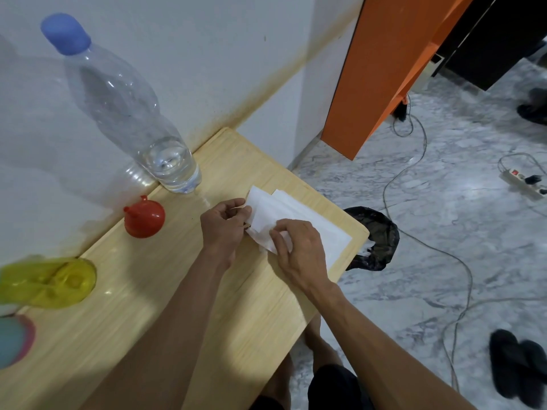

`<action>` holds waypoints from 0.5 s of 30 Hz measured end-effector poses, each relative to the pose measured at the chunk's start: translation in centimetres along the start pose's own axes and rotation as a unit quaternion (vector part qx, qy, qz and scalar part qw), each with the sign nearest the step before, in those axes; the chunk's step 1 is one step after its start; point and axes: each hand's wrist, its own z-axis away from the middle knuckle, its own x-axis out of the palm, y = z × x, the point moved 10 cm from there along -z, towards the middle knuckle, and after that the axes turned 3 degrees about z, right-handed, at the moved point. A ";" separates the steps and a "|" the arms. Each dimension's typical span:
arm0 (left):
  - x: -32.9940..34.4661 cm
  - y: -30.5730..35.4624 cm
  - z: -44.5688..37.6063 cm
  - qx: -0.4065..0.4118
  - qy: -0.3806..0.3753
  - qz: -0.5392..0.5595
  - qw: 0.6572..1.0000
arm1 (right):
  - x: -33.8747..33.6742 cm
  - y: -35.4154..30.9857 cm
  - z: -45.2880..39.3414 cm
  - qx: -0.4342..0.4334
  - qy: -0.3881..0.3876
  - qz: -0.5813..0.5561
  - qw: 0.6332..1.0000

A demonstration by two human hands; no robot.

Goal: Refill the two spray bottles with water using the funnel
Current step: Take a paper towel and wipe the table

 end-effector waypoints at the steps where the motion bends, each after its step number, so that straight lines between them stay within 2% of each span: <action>1: 0.2 -0.1 0.1 -0.003 -0.005 0.001 1.000 | 0.2 -0.4 -0.1 0.002 -0.011 0.000 1.000; 4: 0.7 -0.1 0.3 -0.009 -0.018 0.009 1.000 | 1.1 -1.2 -0.8 0.010 -0.031 0.000 0.999; 9: 0.6 0.0 0.3 -0.010 -0.020 0.044 0.999 | 0.6 -1.2 -1.0 0.005 0.015 -0.034 0.999; 12: 0.1 0.0 0.2 -0.005 -0.015 0.039 0.999 | 0.3 -0.5 -0.8 0.048 0.009 -0.087 0.995; 15: -0.7 -0.3 -0.2 0.010 -0.003 -0.012 1.000 | 0.0 0.5 -0.8 0.095 -0.009 -0.130 0.987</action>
